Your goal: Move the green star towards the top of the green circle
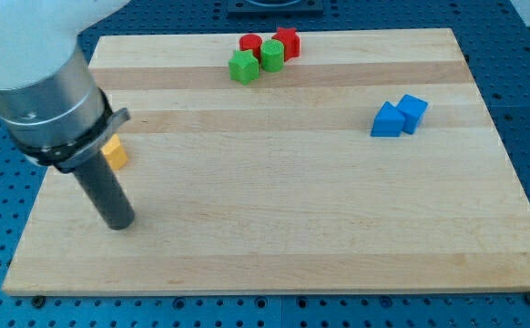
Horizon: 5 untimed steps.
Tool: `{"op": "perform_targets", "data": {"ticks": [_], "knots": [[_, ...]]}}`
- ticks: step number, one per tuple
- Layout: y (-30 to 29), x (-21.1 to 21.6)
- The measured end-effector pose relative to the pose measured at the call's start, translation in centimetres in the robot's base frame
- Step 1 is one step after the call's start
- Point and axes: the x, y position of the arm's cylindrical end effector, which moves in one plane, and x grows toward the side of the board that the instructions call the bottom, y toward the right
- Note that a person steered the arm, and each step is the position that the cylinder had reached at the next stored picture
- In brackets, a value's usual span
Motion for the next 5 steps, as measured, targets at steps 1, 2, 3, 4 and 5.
{"op": "perform_targets", "data": {"ticks": [1, 2, 3, 4, 5], "knots": [[-3.3, -3.2], [-4.1, -3.4], [-5.4, -1.8], [-6.8, -5.0], [-10.8, -9.1]]}}
